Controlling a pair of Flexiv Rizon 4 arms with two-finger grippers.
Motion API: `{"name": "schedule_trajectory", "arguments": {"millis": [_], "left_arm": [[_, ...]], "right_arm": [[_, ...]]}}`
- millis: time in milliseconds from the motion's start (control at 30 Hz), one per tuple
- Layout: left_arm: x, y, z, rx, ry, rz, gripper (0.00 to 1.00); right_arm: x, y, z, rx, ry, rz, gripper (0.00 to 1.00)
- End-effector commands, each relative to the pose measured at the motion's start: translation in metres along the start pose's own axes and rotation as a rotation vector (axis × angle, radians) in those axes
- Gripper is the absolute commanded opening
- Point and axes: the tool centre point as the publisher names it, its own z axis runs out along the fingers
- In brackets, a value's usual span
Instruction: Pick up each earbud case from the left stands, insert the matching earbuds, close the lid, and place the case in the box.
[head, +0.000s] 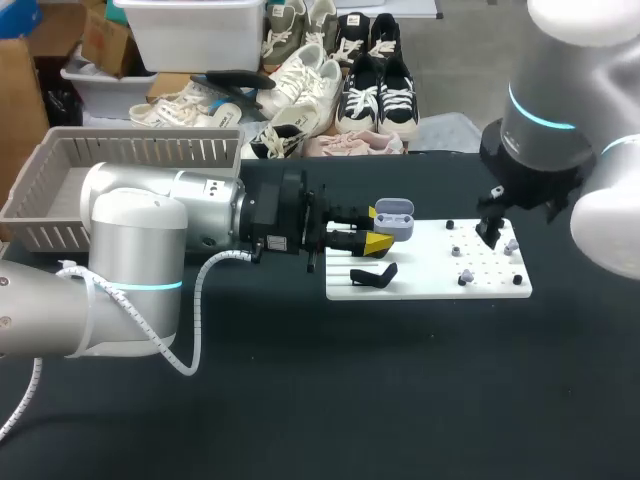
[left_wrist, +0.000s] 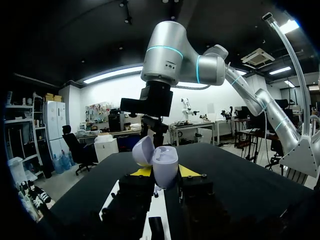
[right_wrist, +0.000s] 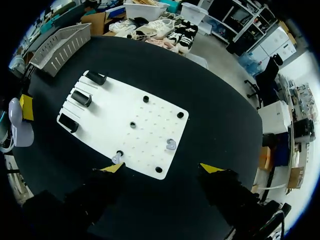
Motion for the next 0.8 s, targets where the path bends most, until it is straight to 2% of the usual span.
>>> {"name": "schedule_trajectory", "arguments": {"millis": [33,67,100,167,600,800], "left_arm": [[0.000,0.000,0.000,-0.002,-0.001,0.001,0.00],[0.000,0.000,0.000,-0.002,-0.001,0.001,0.00],[0.000,0.000,0.000,-0.002,-0.001,0.001,0.00],[0.000,0.000,0.000,-0.002,-0.001,0.001,0.00],[0.000,0.000,0.000,-0.002,-0.001,0.001,0.00],[0.000,0.000,0.000,-0.002,-0.001,0.001,0.00]], "right_arm": [[-0.003,0.001,0.011,0.002,0.007,0.001,0.81],[-0.002,0.001,0.014,-0.001,0.012,0.000,0.80],[-0.002,0.001,0.016,-0.003,0.014,0.001,0.73],[-0.001,0.000,0.020,-0.006,0.018,0.003,0.68],[-0.003,-0.005,0.044,-0.027,0.057,0.024,0.60],[-0.005,-0.010,0.054,-0.019,0.058,0.035,0.49]]}}
